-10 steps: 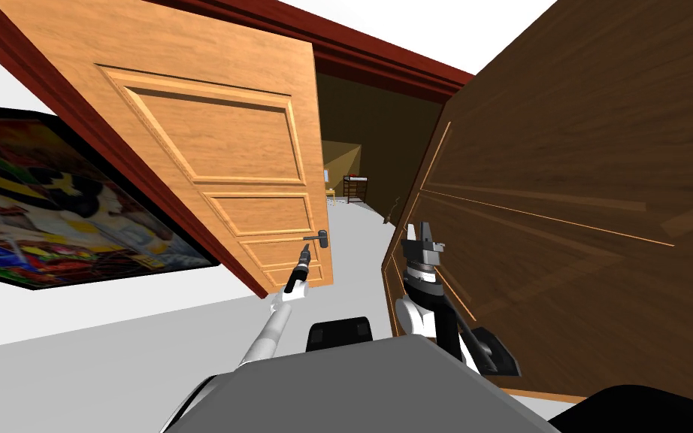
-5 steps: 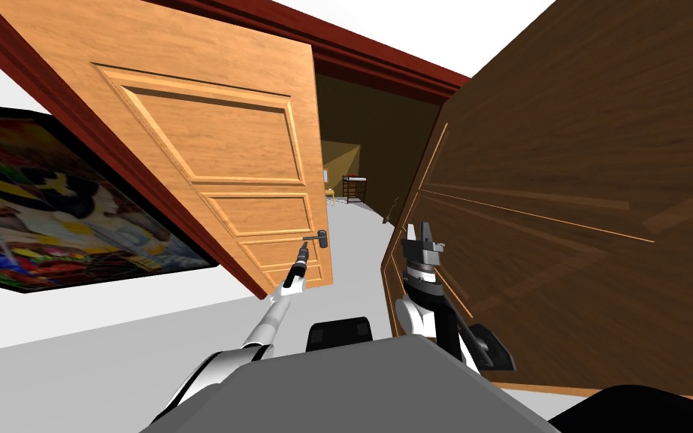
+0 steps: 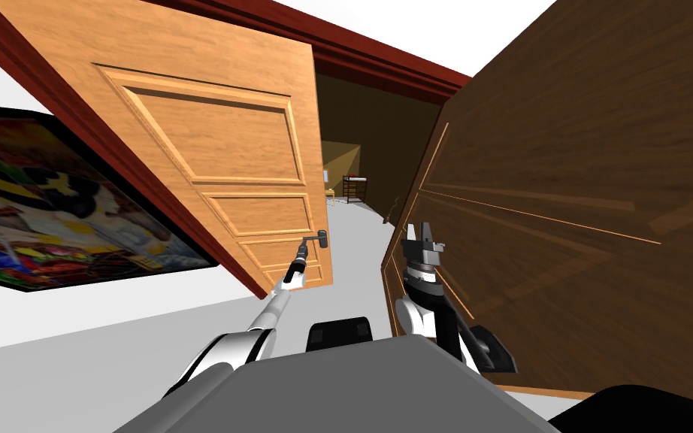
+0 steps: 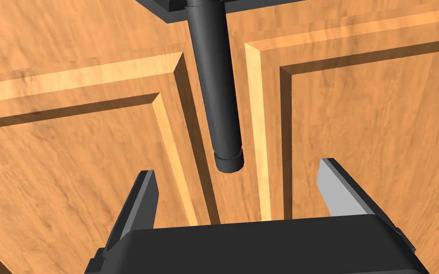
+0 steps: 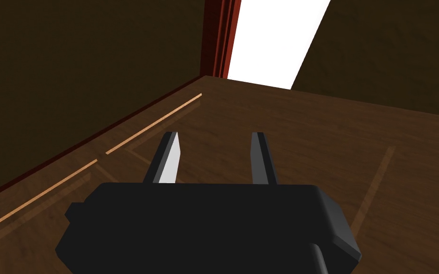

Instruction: Pull the door open

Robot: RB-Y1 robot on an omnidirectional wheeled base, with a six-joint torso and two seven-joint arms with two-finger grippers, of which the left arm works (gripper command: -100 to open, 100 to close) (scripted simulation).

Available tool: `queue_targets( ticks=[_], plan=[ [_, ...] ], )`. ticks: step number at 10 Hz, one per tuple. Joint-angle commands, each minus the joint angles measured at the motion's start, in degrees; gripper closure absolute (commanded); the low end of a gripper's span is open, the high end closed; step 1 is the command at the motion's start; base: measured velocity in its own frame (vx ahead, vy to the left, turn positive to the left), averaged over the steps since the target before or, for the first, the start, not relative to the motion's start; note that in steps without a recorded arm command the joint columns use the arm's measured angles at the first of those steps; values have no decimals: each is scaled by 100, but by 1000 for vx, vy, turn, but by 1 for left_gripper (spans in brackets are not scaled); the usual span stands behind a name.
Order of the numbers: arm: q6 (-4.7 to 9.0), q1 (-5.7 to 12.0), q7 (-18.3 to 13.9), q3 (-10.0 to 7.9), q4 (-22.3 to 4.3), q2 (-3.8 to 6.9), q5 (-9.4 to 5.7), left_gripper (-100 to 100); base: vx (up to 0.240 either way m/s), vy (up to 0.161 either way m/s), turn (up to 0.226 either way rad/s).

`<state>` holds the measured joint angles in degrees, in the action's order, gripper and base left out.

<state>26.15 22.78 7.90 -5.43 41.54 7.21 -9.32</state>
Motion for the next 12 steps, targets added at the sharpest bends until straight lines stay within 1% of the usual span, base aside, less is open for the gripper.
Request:
queue_targets(
  ticks=[1,3,5,7,8,9,10,11,12],
  plan=[
    [98,184,-12,-16,-259,32,-66,-100,17,-16,17],
    [188,383,-17,-37,-523,31,-151,-100,33,-29,20],
    [268,561,-23,-55,-759,7,-237,-100,56,-40,16],
    [335,709,-30,-70,-952,-32,-317,-100,75,-49,18],
    [385,819,-35,-81,-1094,-73,-381,-100,123,-71,11],
    [403,856,-36,-85,-1141,-89,-403,-100,156,-78,10],
    [367,797,-32,-81,-1054,-78,-381,-100,69,-33,5],
    [367,797,-32,-81,-1054,-78,-381,100,-10,3,-2],
    [367,797,-32,-81,-1054,-78,-381,100,-22,13,-9]
  ],
)
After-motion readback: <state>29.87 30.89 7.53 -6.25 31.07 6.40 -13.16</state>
